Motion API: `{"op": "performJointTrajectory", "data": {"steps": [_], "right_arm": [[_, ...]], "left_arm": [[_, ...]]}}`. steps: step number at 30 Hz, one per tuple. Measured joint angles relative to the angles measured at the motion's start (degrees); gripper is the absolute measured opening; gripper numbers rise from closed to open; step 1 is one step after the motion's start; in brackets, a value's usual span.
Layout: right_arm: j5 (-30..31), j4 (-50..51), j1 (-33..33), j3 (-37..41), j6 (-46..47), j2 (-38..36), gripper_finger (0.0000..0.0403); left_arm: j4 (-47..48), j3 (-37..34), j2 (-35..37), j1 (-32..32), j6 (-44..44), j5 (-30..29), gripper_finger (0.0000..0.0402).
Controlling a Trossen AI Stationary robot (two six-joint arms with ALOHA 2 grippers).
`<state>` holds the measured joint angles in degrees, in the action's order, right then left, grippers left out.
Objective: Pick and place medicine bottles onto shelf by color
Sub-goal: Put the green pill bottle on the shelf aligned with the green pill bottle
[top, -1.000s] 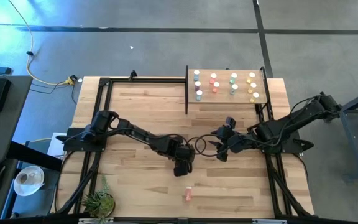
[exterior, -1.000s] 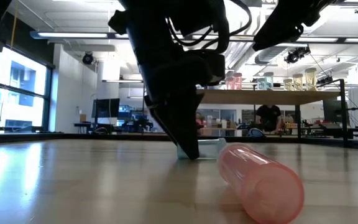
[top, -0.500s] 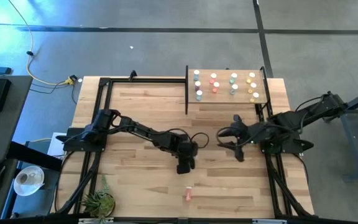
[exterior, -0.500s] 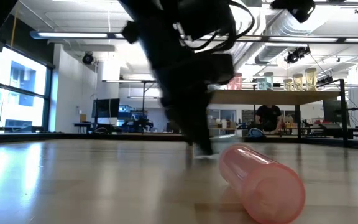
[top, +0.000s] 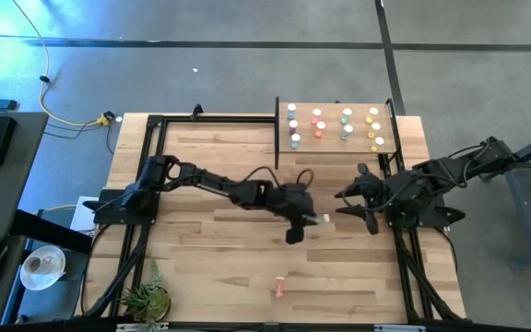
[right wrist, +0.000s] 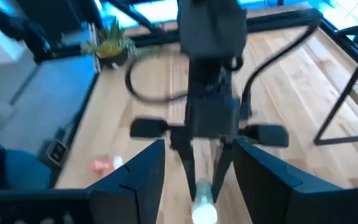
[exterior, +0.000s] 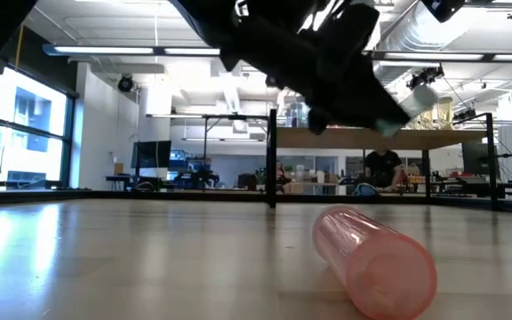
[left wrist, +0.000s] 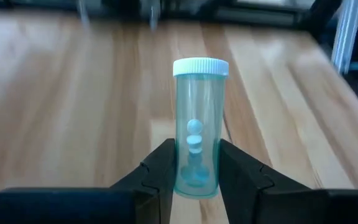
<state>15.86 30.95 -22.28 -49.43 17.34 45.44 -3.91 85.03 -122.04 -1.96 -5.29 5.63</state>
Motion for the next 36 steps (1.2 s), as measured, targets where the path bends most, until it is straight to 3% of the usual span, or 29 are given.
{"op": "performJointTrajectory", "data": {"steps": [14,36], "right_arm": [[0.2,4.6,0.0,0.0,-4.8,1.8,0.0177],[2.8,9.6,0.0,0.0,-4.5,2.5,0.0177]], "left_arm": [[-19.7,0.0,0.1,-0.7,6.1,-1.7,0.009],[-23.6,0.0,0.2,-0.7,4.5,-7.9,0.009]]}}
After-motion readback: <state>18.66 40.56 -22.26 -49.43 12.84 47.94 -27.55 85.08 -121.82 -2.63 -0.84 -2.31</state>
